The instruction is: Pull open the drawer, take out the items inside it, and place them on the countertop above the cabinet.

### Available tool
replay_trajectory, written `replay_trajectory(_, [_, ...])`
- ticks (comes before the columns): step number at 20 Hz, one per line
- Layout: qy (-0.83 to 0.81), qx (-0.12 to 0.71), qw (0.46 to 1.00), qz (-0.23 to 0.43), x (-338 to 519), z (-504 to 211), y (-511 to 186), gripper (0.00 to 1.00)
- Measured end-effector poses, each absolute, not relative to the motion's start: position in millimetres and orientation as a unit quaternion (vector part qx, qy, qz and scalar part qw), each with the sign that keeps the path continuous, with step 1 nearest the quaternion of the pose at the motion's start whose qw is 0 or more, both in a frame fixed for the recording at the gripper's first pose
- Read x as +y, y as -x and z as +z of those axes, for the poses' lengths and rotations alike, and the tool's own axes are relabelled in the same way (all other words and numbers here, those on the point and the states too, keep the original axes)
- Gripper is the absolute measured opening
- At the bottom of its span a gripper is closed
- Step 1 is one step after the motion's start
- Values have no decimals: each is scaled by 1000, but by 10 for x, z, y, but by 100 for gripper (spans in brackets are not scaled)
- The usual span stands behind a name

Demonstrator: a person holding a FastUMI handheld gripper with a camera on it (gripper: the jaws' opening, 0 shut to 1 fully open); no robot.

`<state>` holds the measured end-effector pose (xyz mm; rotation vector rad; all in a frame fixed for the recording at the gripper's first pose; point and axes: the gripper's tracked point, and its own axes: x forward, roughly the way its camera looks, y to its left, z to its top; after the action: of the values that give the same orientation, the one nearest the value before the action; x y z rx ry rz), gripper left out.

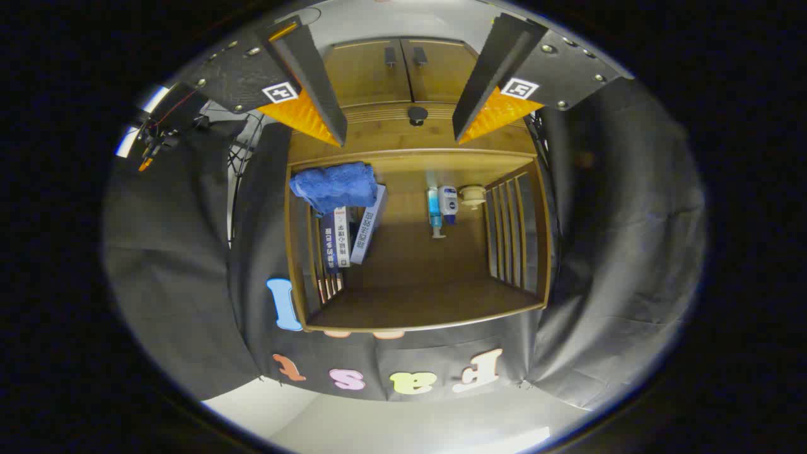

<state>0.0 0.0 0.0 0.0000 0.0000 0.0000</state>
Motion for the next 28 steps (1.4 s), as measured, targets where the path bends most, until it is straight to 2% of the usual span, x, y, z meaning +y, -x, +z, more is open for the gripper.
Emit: replay_trajectory(28, [15, 3, 1000, -5, 257, -401, -247, 100])
